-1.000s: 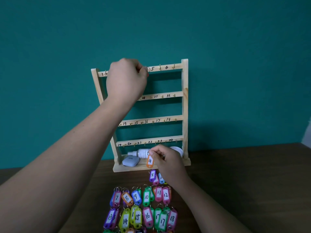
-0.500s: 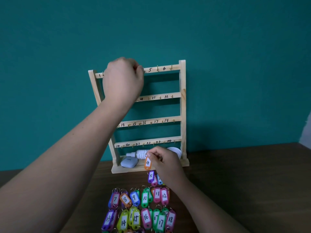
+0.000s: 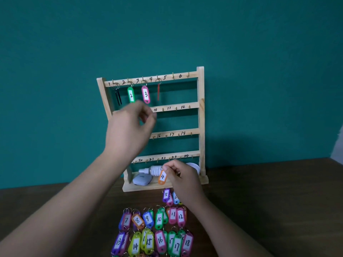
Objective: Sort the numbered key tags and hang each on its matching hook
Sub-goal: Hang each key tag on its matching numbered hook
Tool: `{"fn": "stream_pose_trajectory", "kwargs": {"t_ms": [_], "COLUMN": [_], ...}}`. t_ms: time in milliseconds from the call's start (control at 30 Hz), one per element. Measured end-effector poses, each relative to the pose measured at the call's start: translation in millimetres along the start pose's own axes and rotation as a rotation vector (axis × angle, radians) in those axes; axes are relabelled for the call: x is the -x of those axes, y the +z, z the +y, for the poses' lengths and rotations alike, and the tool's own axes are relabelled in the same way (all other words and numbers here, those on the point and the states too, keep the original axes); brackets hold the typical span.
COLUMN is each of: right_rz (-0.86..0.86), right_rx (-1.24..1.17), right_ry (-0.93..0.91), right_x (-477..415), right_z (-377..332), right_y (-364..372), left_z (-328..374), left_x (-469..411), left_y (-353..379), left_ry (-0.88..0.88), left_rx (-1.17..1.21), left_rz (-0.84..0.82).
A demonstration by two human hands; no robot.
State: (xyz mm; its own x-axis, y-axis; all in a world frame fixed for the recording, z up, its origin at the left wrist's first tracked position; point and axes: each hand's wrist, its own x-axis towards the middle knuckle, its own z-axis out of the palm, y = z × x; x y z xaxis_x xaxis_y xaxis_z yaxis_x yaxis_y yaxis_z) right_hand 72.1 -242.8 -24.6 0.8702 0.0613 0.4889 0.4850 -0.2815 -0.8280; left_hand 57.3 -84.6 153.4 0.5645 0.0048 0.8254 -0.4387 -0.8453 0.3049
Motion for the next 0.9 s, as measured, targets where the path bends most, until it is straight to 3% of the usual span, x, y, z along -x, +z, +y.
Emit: {"fn": "stream_pose_trajectory", "kwargs": {"t_ms": [200,333,700,900], "right_rz": [0.039,0.064,0.066,0.106], "right_rx": [-0.042,0.001,0.035,-0.114], "right_ry": [0.005,-0.032,-0.063,0.070], "right_x": [-2,-2,-1,-1], "right_z": [1,0,-2,-6], "right_y": [-2,-4,-3,-4], "left_z": [-26,-34,-34,-22], "left_x": [54,79,80,46], "left_y": [24,37,38,18], "left_ry": [-0.142,-0.195,-0.185,-0.111], "left_rx": [0.020,0.013,0.063,0.117], "left_rz": [-0.436,-0.583,-0.526,-0.422]}}
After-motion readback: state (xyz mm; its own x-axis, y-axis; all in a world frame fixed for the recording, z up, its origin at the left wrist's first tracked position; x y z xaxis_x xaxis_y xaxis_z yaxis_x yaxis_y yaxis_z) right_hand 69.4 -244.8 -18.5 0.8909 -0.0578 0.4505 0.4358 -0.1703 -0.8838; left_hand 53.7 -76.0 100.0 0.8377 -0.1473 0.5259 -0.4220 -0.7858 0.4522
